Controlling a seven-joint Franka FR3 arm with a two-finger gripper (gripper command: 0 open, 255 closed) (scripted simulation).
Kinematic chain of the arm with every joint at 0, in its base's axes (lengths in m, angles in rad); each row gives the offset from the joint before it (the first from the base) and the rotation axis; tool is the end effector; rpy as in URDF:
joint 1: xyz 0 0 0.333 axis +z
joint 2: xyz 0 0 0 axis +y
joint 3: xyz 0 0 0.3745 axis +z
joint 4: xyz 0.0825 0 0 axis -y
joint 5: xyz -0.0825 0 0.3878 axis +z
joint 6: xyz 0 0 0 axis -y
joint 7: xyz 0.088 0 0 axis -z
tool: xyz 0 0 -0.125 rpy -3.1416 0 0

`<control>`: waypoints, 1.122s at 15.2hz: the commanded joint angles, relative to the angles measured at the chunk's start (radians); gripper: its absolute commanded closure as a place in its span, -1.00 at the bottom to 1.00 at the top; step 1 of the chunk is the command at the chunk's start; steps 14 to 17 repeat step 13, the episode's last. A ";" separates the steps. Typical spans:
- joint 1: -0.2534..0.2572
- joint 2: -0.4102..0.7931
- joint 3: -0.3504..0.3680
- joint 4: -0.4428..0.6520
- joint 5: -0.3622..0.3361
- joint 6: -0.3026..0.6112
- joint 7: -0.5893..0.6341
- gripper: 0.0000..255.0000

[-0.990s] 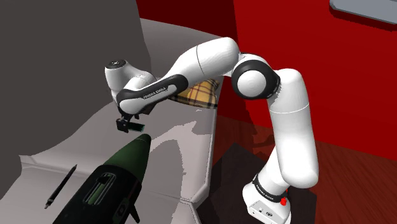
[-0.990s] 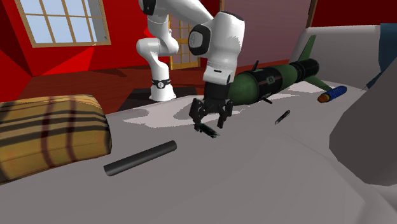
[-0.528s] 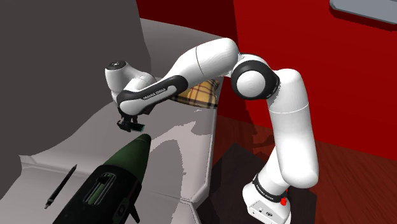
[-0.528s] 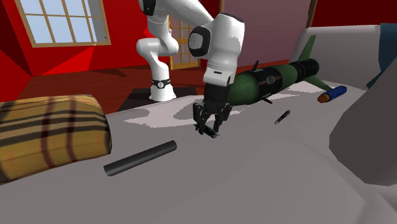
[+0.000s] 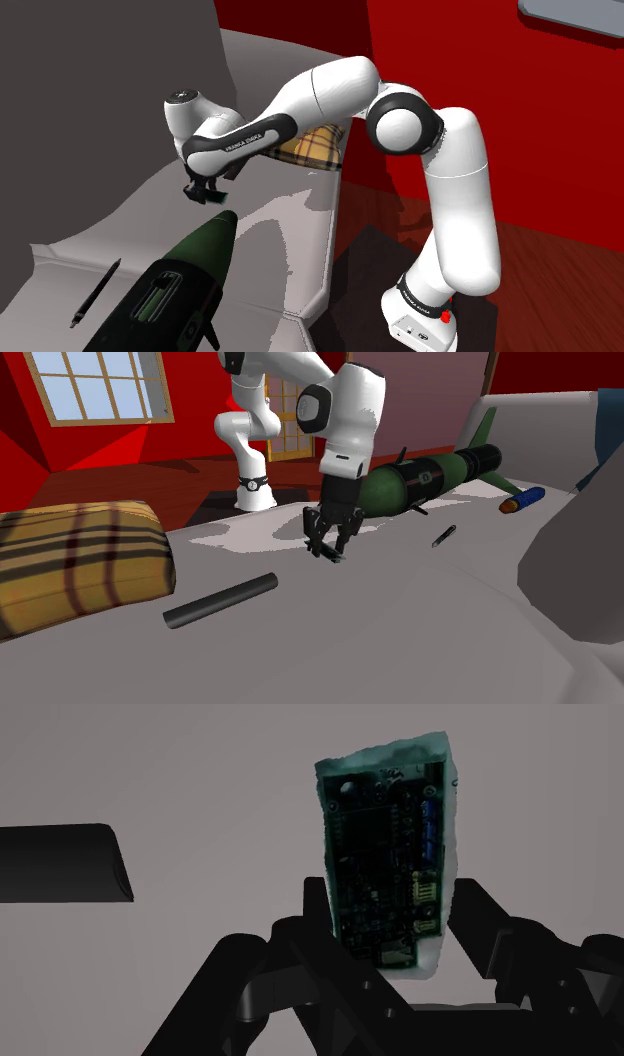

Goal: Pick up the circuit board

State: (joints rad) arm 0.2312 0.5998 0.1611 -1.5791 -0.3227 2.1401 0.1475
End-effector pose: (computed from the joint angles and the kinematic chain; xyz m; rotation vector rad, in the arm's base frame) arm 0.6879 0.2442 0.3187 2.9047 0.5841 0.0322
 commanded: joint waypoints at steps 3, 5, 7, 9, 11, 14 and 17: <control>-0.002 -0.026 0.005 0.015 0.009 -0.040 -0.012 1.00; -0.003 -0.038 0.007 0.023 0.014 -0.060 -0.017 1.00; -0.004 -0.050 0.009 0.032 0.018 -0.080 -0.023 1.00; -0.004 -0.061 0.011 0.042 0.022 -0.101 -0.028 1.00; -0.004 -0.071 0.013 0.054 0.026 -0.121 -0.033 1.00; -0.004 -0.072 0.013 0.054 0.026 -0.123 -0.034 1.00; -0.004 -0.072 0.013 0.054 0.026 -0.123 -0.034 1.00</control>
